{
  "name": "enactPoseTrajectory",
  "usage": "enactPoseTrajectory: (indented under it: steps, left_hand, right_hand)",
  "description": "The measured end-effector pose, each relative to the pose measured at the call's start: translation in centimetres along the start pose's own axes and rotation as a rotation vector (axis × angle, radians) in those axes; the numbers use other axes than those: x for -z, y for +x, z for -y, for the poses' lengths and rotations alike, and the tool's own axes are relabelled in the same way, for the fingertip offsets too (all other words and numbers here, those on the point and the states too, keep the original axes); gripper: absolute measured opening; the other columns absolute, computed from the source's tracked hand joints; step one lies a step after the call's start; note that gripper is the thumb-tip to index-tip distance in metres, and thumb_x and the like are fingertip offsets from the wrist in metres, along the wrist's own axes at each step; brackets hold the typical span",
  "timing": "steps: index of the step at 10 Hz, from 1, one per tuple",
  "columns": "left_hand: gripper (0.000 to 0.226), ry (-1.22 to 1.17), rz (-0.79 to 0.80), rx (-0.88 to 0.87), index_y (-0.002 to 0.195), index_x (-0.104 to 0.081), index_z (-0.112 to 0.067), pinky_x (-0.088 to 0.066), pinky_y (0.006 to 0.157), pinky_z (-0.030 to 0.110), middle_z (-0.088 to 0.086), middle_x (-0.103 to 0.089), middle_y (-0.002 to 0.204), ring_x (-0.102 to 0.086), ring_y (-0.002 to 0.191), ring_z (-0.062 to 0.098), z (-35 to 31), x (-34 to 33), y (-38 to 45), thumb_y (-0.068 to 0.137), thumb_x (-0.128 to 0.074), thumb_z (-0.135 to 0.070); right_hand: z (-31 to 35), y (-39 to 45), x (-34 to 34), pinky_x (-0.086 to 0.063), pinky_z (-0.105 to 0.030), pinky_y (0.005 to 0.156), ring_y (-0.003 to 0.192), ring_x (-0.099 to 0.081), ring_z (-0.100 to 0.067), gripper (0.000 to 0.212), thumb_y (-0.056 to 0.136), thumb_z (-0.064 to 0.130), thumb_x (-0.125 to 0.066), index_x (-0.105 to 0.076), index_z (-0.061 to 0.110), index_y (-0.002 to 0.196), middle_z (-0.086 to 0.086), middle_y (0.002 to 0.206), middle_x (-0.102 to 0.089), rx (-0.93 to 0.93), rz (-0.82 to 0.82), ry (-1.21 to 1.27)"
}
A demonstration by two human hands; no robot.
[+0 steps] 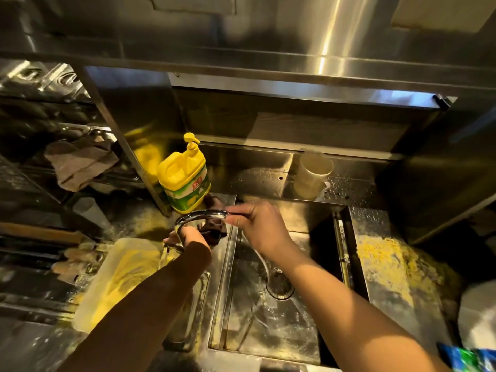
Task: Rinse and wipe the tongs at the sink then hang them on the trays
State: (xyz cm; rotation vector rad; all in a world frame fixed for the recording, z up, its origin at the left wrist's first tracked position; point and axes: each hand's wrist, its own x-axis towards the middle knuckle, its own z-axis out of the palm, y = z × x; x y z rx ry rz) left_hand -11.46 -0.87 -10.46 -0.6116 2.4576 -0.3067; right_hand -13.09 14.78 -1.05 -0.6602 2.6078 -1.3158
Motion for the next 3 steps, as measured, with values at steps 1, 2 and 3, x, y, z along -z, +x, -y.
enactPoseTrajectory:
  steps: [1, 2, 3]
  left_hand:
    - [0.044, 0.290, -0.027, -0.226, 0.141, -0.054, -0.011, -0.040, 0.107, 0.041, 0.011, -0.060, 0.140, -0.056, 0.130, 0.032, 0.3, -0.3, -0.9, 0.101, -0.034, -0.016]
    - [0.035, -0.086, -0.265, -0.359, 0.124, -0.062, -0.016, -0.047, 0.097, 0.037, 0.006, -0.067, 0.125, -0.064, 0.116, 0.027, -0.8, -1.4, -3.5, 0.097, -0.041, -0.024]
    - [0.024, -0.610, -0.265, -0.475, 0.108, -0.062, -0.024, -0.051, 0.079, 0.028, -0.002, -0.067, 0.100, -0.063, 0.091, 0.016, -1.4, -2.0, -7.0, 0.092, -0.048, -0.035]
  right_hand:
    - [0.3, -0.8, 0.0, -0.054, -0.039, 0.094, 0.101, -0.068, -0.010, 0.026, 0.087, 0.031, -0.073, -0.074, 0.027, 0.113, 0.006, 0.112, -0.075, -0.025, 0.008, 0.036]
    - [0.5, -2.1, 0.9, -0.053, -0.038, 0.096, 0.103, -0.067, -0.011, 0.029, 0.090, 0.030, -0.069, -0.071, 0.023, 0.119, 0.005, 0.113, -0.074, -0.061, -0.016, 0.083]
    - [0.3, -4.3, 2.9, -0.053, -0.033, 0.089, 0.094, -0.066, -0.010, 0.018, 0.090, 0.027, -0.068, -0.073, 0.022, 0.107, 0.005, 0.101, -0.074, -0.136, -0.090, 0.146]
